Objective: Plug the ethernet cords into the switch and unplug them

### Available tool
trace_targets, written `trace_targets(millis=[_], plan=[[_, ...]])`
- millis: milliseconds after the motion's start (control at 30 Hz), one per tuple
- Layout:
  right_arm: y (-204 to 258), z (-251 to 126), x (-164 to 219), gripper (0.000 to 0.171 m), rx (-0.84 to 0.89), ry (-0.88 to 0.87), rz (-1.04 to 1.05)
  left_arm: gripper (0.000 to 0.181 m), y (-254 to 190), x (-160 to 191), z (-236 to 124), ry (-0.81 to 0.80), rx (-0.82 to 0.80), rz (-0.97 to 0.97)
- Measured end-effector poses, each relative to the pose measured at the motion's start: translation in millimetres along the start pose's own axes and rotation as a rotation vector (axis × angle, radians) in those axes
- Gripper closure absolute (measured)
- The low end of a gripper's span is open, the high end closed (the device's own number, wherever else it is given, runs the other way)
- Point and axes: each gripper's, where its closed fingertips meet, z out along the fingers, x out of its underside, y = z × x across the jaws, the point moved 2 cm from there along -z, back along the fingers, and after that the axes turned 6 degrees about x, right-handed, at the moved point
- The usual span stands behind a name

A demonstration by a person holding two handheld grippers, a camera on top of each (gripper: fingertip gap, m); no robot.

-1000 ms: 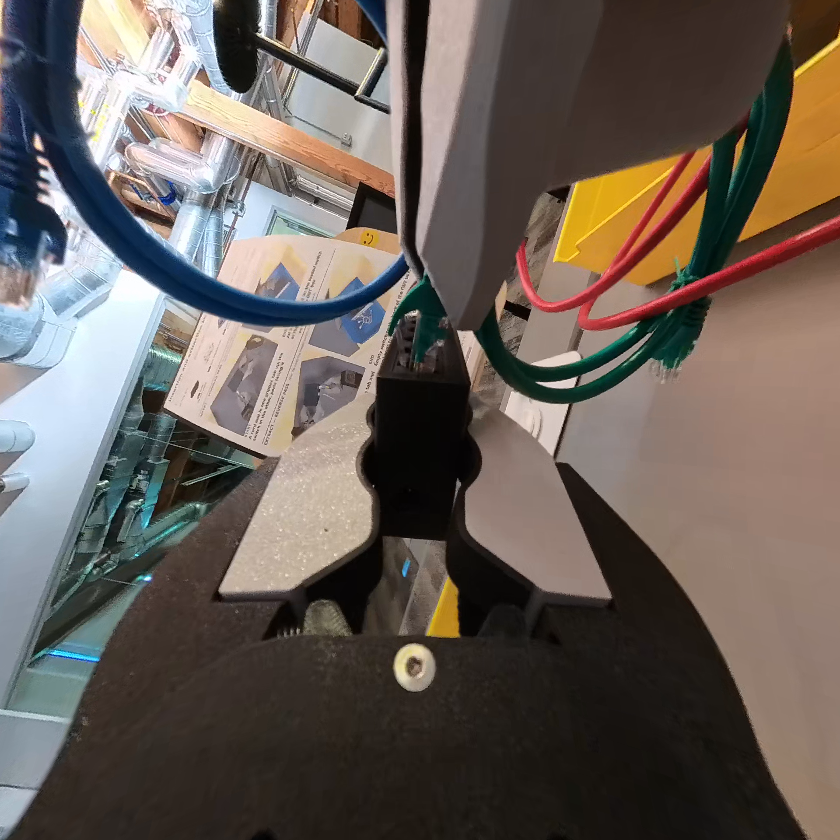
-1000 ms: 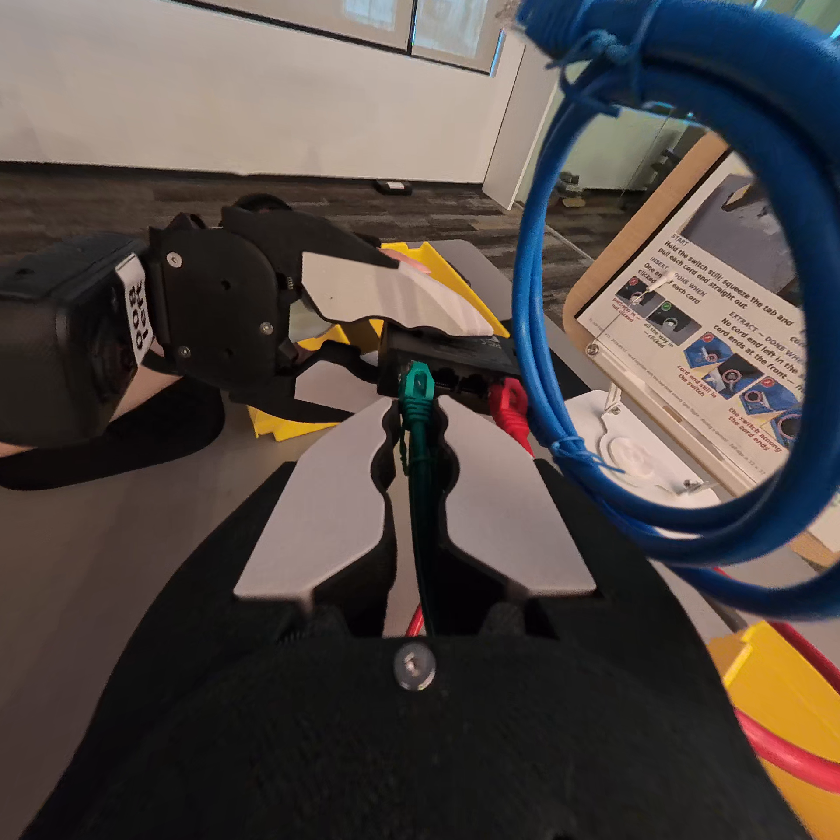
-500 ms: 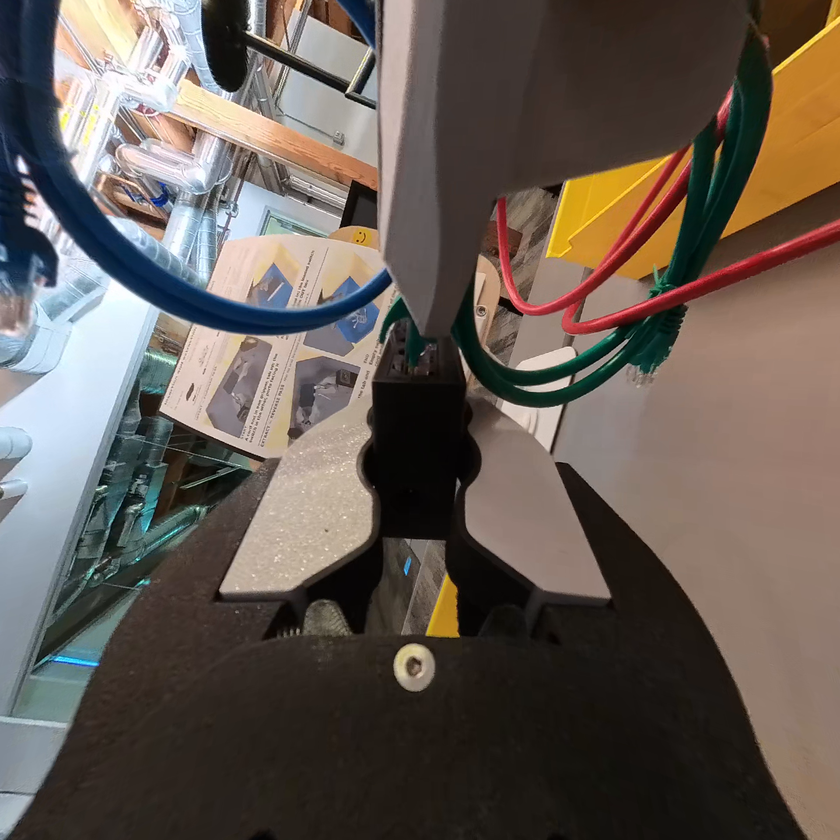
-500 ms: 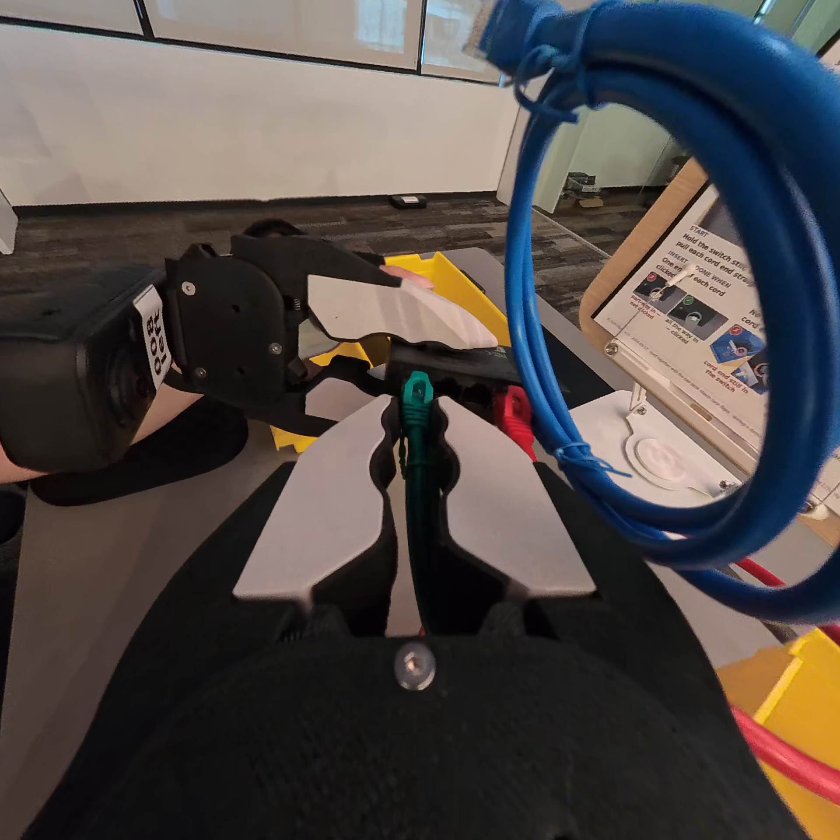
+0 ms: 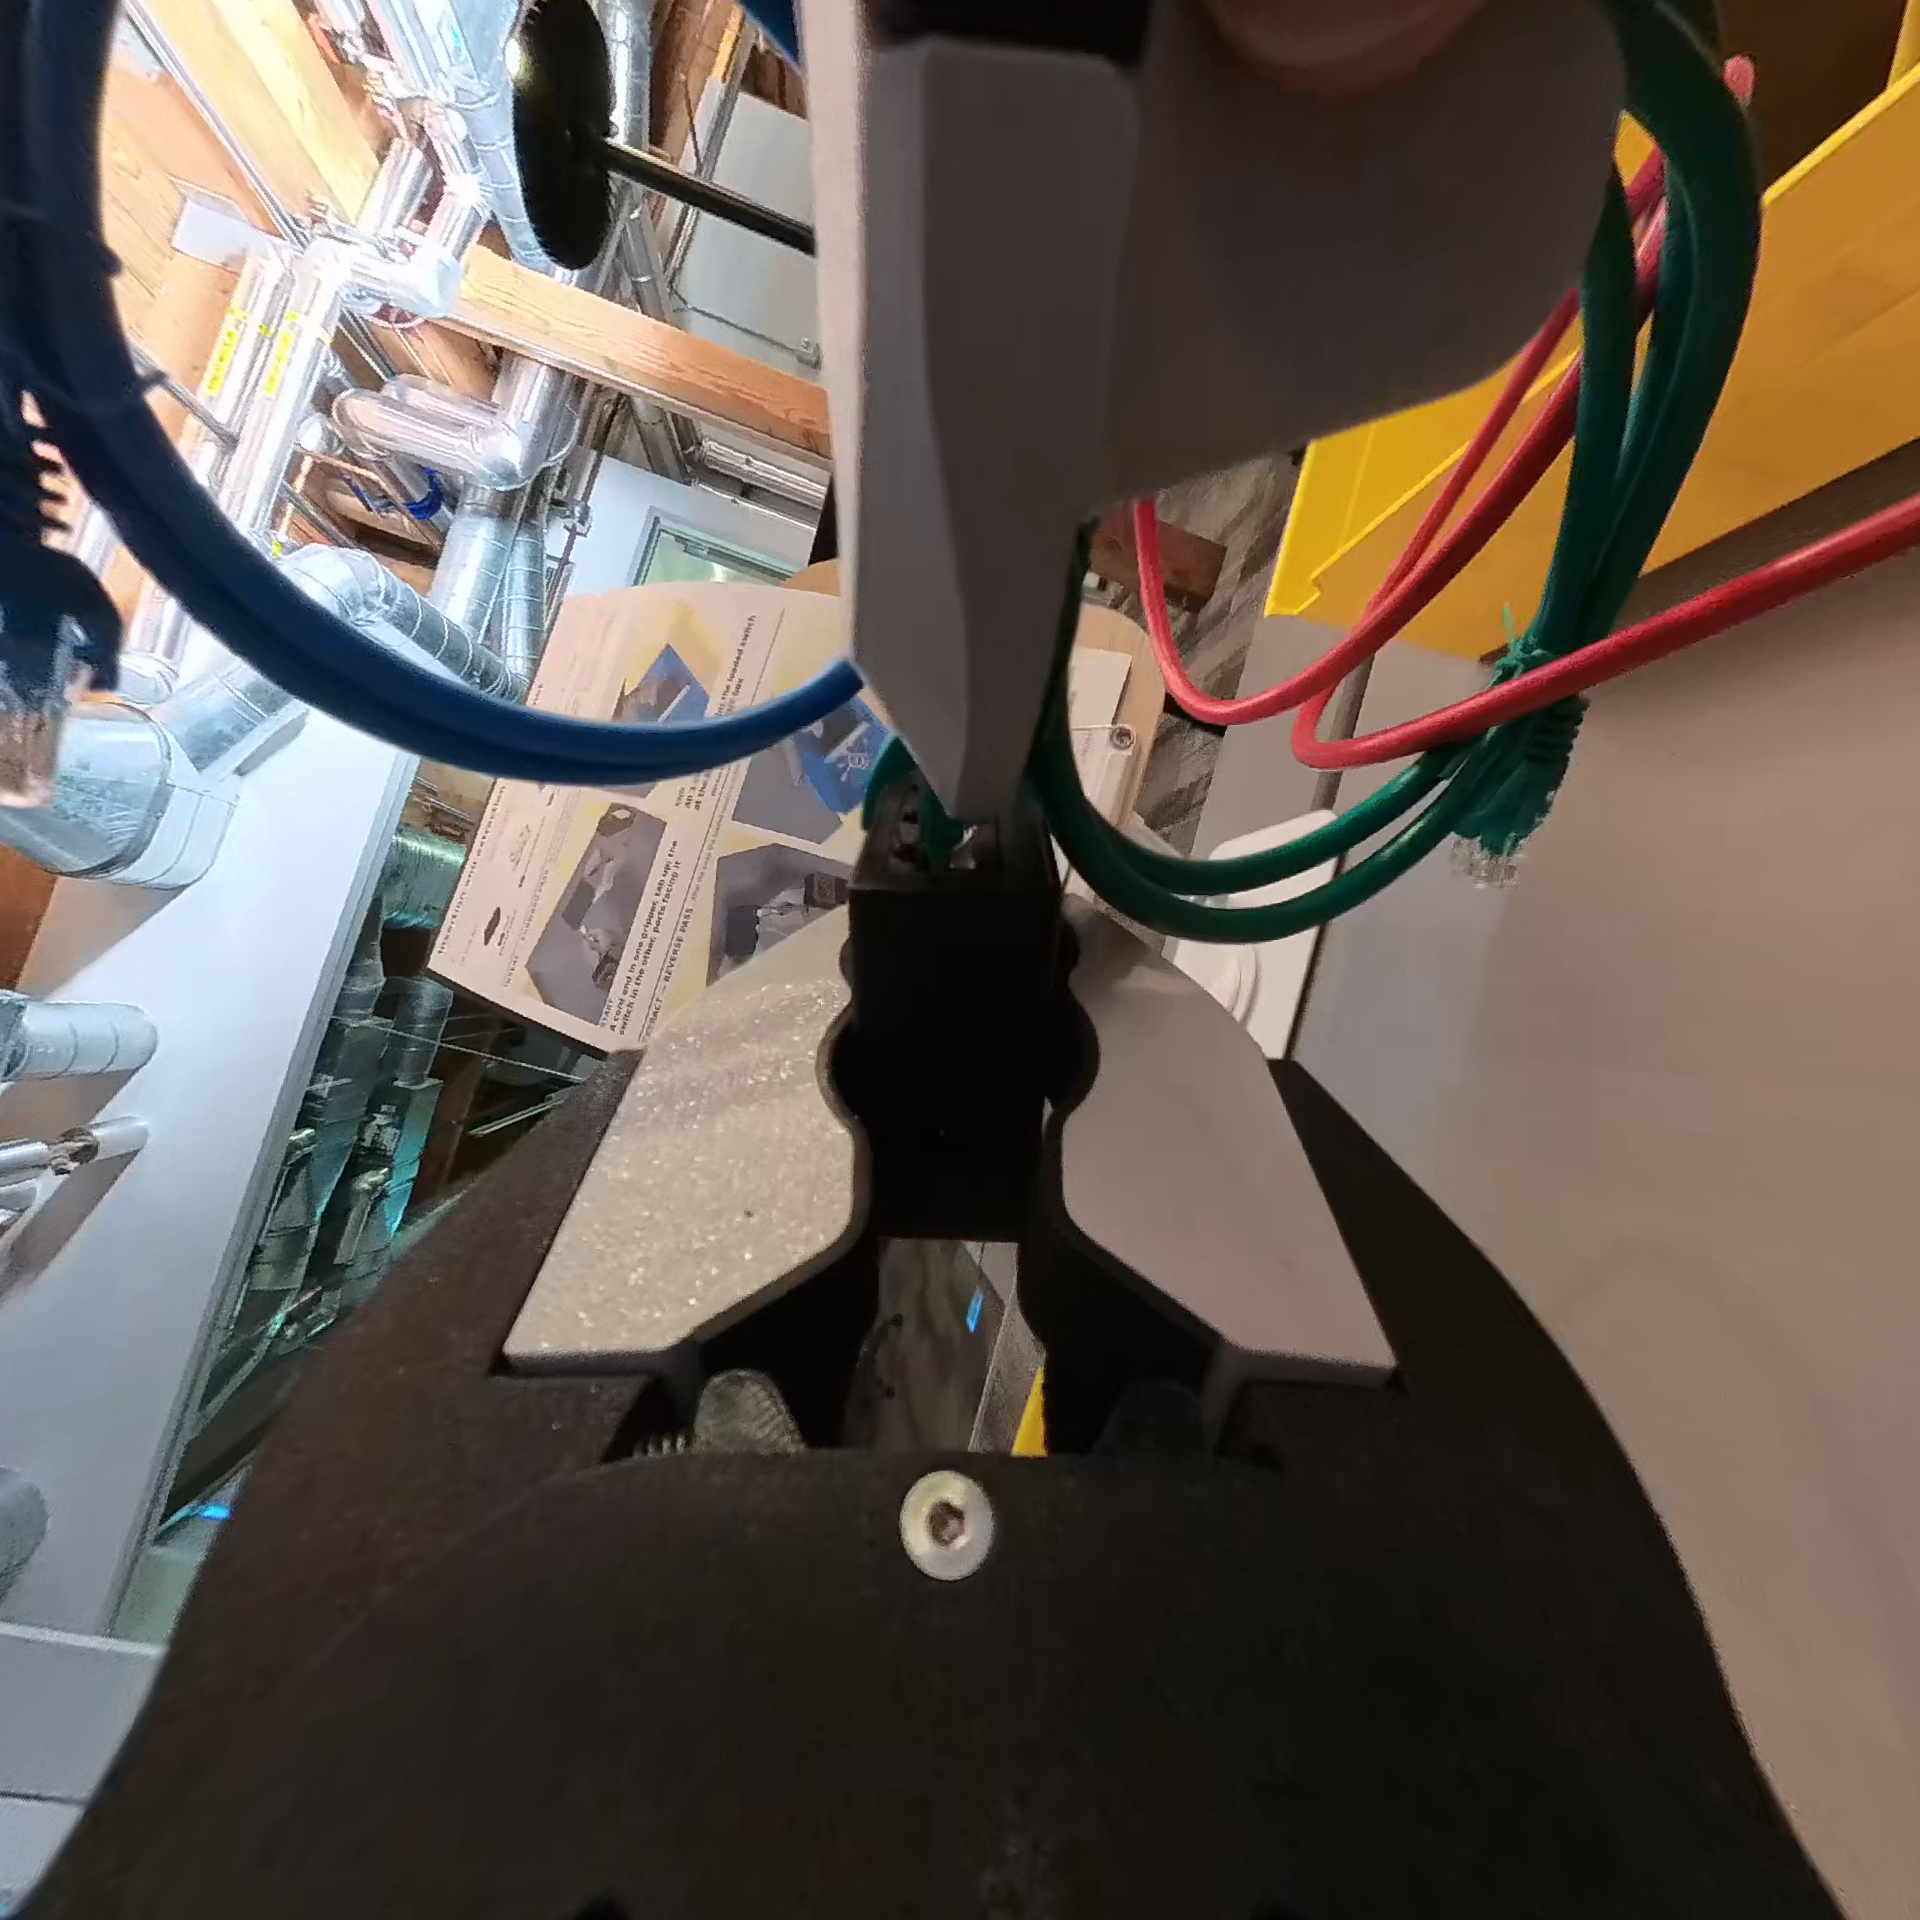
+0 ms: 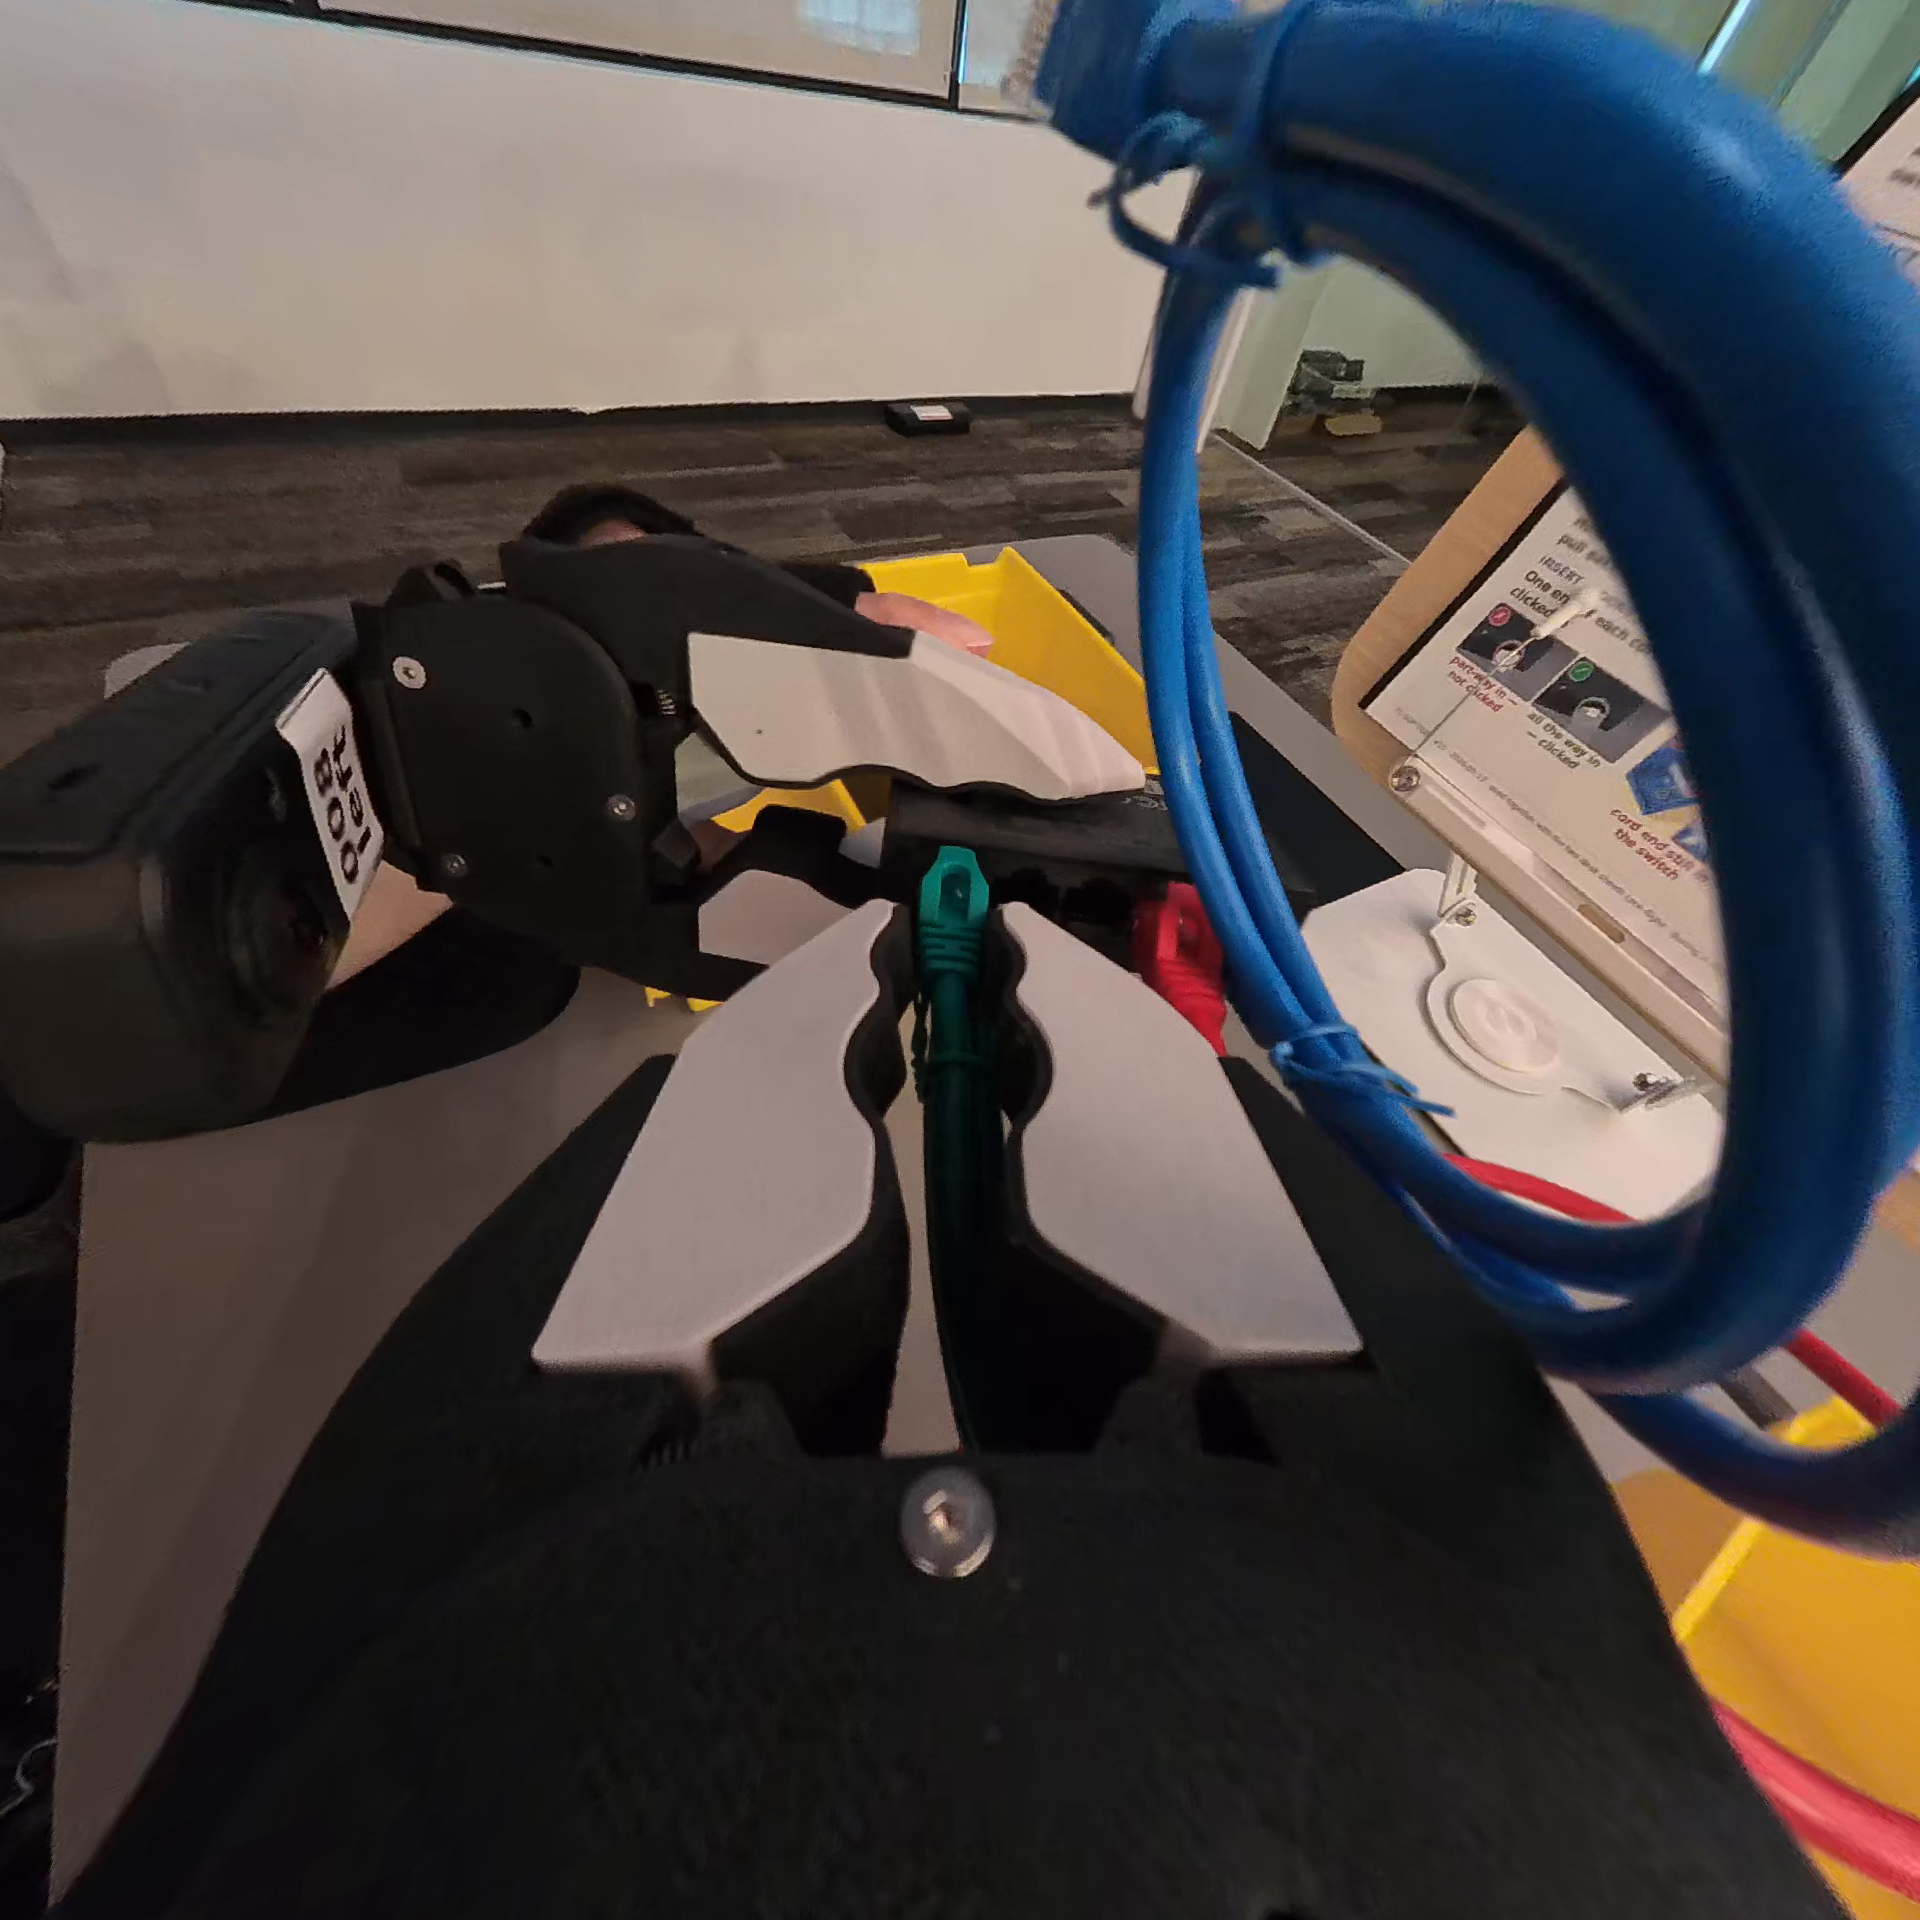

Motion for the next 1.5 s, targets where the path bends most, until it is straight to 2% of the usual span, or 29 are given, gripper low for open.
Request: trace_targets(millis=[300,433,567,667,733,833,1000,1133,1233,1367,1500], plan=[[-4.4,3.2,6.6,0.156,0.059,0.071,-0.154,0.152,0.0,12.3,4.8,0.026,0.029,0.039],[-5.6,-39.6,-14.1,0.152,0.116,-0.013,-0.312,0.151,11.7,30.1,2.7,0.069,-0.003,0.032],[-14.8,-92.8,-39.6,0.147,0.168,-0.193,-0.328,0.151,21.7,36.9,-5.2,0.054,-0.006,0.023],[-32.5,-111.8,-47.1,0.14,0.243,-0.32,-0.346,0.152,24.4,32.8,-13.6,-0.009,-0.001,0.058],[-41.5,-109.9,-43.3,0.133,0.248,-0.332,-0.342,0.151,27.9,28.8,-17.7,-0.037,-0.013,0.052],[-40.9,-94.4,-34.5,0.122,0.162,-0.292,-0.268,0.151,26.5,19.0,-21.1,-0.08,-0.012,0.074],[-30.5,-68.1,-25.1,0.122,0.157,-0.201,-0.335,0.151,21.3,10.4,-18.4,-0.074,-0.012,0.099],[-38.5,-63.7,-23.7,0.122,0.245,-0.178,-0.397,0.151,26.1,14.9,-18.5,-0.057,-0.034,0.086],[-41.9,-73.6,-31.7,0.126,0.302,-0.229,-0.438,0.151,33.1,18.8,-21.6,-0.057,-0.051,0.054],[-37.5,-86.7,-36.1,0.145,0.332,-0.279,-0.575,0.151,40.2,21.3,-26.3,-0.085,-0.011,-0.082],[-21.2,-84.5,-31.7,0.145,0.291,-0.297,-0.736,0.151,44.3,19.9,-32.7,-0.119,0.01,-0.125]])
